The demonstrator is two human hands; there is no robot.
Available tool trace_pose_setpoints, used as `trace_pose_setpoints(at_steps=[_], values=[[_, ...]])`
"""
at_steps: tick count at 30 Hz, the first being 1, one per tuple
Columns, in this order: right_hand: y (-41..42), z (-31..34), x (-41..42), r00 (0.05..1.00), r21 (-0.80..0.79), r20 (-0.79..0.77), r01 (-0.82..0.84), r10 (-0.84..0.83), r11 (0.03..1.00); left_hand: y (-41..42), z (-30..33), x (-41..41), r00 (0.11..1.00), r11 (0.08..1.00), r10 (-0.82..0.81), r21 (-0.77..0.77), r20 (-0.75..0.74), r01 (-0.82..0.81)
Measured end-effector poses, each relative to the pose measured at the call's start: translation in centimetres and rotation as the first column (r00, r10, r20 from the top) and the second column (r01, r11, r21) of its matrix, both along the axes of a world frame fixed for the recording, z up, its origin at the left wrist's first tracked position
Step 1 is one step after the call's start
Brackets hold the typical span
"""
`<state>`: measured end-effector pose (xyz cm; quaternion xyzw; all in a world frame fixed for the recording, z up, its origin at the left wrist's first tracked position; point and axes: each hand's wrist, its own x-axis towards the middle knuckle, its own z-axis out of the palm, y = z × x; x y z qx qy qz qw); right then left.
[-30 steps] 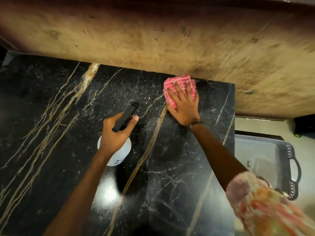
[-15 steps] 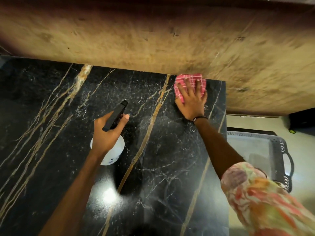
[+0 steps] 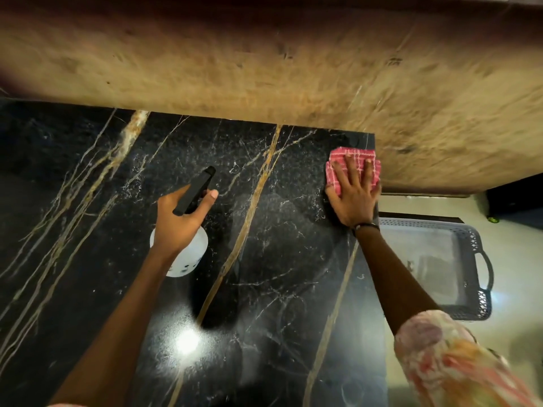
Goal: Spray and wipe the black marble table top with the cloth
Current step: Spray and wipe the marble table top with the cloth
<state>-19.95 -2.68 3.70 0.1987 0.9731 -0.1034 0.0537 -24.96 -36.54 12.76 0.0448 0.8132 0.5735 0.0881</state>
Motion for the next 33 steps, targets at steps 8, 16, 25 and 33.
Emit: trace_pose_setpoints(at_steps=[8, 16, 25, 33], values=[[-3.0, -1.1, 10.6, 0.955, 0.043, -0.075, -0.285, 0.287, 0.958, 0.4, -0.3, 0.4, 1.0, 0.996, -0.019, -0.084, -0.017, 0.017], [0.7, -0.1, 7.0, 0.998, -0.034, -0.027, 0.059, -0.06, 0.998, -0.8, 0.3, 3.5, 0.997, 0.995, -0.05, -0.085, 0.064, 0.055], [-9.2, -1.1, 11.6, 0.95, 0.039, -0.111, -0.288, 0.291, 0.957, -1.7, -0.1, 9.2, 0.994, 1.0, -0.023, -0.018, 0.109, 0.025], [-6.5, -0.5, 11.2, 0.97, 0.035, -0.055, -0.237, 0.238, 0.971, -2.0, 0.6, 10.7, 0.995, 0.997, 0.054, 0.048, 0.089, -0.059]])
